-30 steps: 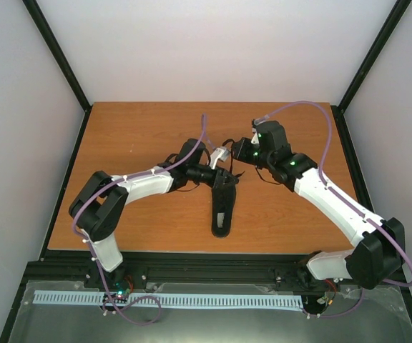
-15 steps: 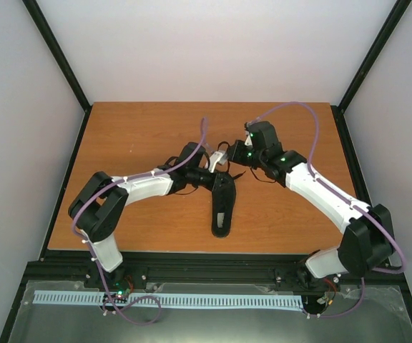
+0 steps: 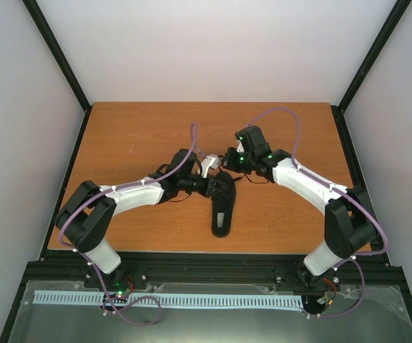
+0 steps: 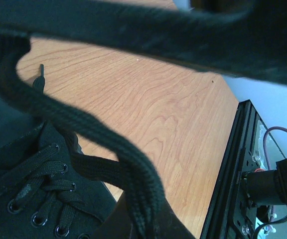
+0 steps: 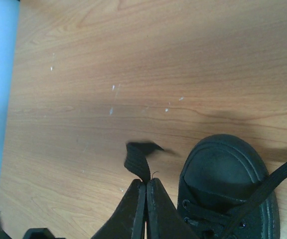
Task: Tie the shoes
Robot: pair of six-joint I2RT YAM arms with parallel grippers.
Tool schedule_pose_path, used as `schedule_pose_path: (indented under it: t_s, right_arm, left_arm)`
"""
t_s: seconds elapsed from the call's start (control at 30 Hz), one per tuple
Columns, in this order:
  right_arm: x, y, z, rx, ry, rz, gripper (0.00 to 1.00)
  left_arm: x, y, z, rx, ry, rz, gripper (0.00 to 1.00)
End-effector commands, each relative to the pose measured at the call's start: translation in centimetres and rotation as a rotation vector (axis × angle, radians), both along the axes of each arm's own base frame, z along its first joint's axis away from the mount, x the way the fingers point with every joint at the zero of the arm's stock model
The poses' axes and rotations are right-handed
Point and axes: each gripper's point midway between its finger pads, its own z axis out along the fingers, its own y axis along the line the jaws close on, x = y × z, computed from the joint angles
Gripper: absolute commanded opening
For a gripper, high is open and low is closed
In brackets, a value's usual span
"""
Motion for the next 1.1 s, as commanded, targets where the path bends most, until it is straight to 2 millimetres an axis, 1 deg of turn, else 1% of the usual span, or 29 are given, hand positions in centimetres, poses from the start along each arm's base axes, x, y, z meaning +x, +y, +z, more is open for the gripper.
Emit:
schedule_pose_path:
  t_s: [0.0, 0.07, 0.1, 0.13, 0.17, 0.27, 0.3, 0.33, 0.4, 0.47, 0.57, 0.63, 0.73, 0.83, 0.9, 1.0, 1.07]
  right_arm:
    - [-0.4, 0.7, -1.4, 0.005, 0.040, 0.052, 0.03]
    - [-0.5, 0.4, -2.0, 0.015, 0.054, 0.065, 0.03]
    - [-0.5, 0.1, -2.1, 0.022, 0.058, 0.065, 0.05]
    - [-0.5, -0.3, -2.1, 0.030, 0.057, 0.063, 0.10]
    - [-0.5, -0.8, -2.0, 0.034, 0.047, 0.061, 0.18]
    - [-0.9, -2.0, -1.0, 0.034, -0.011, 0.073, 0.47]
    - [-1.1, -2.3, -0.6, 0.035, -0.037, 0.082, 0.55]
    - [-1.4, -2.6, -0.1, 0.040, -0.067, 0.094, 0.62]
    - [-2.1, -3.2, 0.3, 0.049, -0.118, 0.119, 0.70]
    - [-2.7, -4.0, 0.2, 0.042, -0.163, 0.128, 0.74]
    - [-3.6, -5.3, -1.3, -0.007, -0.197, 0.128, 0.75]
    - [-4.3, -5.2, -1.3, 0.007, -0.252, 0.157, 0.75]
    - [-5.8, -3.7, 0.1, 0.122, -0.363, 0.261, 0.82]
    - [-6.7, -2.1, 3.5, 0.244, -0.463, 0.356, 0.90]
    - [-6.9, -1.2, 5.3, 0.291, -0.508, 0.412, 0.93]
    - [-7.5, -0.1, 6.8, 0.337, -0.537, 0.511, 0.96]
    - [-7.8, 0.4, 7.2, 0.346, -0.545, 0.564, 0.97]
  left_arm:
    - [-0.2, -0.3, 2.2, -0.065, -0.038, 0.008, 0.01]
    - [-0.3, -0.1, 2.0, -0.062, -0.031, 0.011, 0.01]
    - [-0.4, 0.0, 1.9, -0.059, -0.026, 0.014, 0.01]
    - [-0.4, 0.0, 1.8, -0.057, -0.023, 0.018, 0.01]
    - [-0.4, 0.1, 1.7, -0.056, -0.018, 0.023, 0.01]
    - [-0.6, 0.2, 1.7, -0.057, -0.009, 0.028, 0.01]
    - [-0.6, 0.3, 1.7, -0.060, -0.010, 0.027, 0.01]
    - [-0.7, 0.3, 1.9, -0.061, -0.011, 0.026, 0.01]
    - [-0.7, 0.3, 2.0, -0.062, -0.014, 0.025, 0.01]
    - [-0.7, 0.4, 2.1, -0.061, -0.012, 0.026, 0.01]
    - [-0.8, 0.2, 2.3, -0.066, -0.008, 0.020, 0.01]
    - [-1.0, 0.1, 2.3, -0.070, -0.010, 0.007, 0.01]
    - [-1.4, 0.1, 2.3, -0.069, -0.009, -0.024, 0.01]
    - [-1.9, 0.2, 2.1, -0.062, -0.011, -0.045, 0.01]
    - [-2.3, 0.3, 2.4, -0.067, -0.019, -0.062, 0.01]
    - [-2.8, 0.3, 2.8, -0.078, -0.027, -0.089, 0.01]
    - [-3.1, 0.3, 3.0, -0.083, -0.030, -0.106, 0.01]
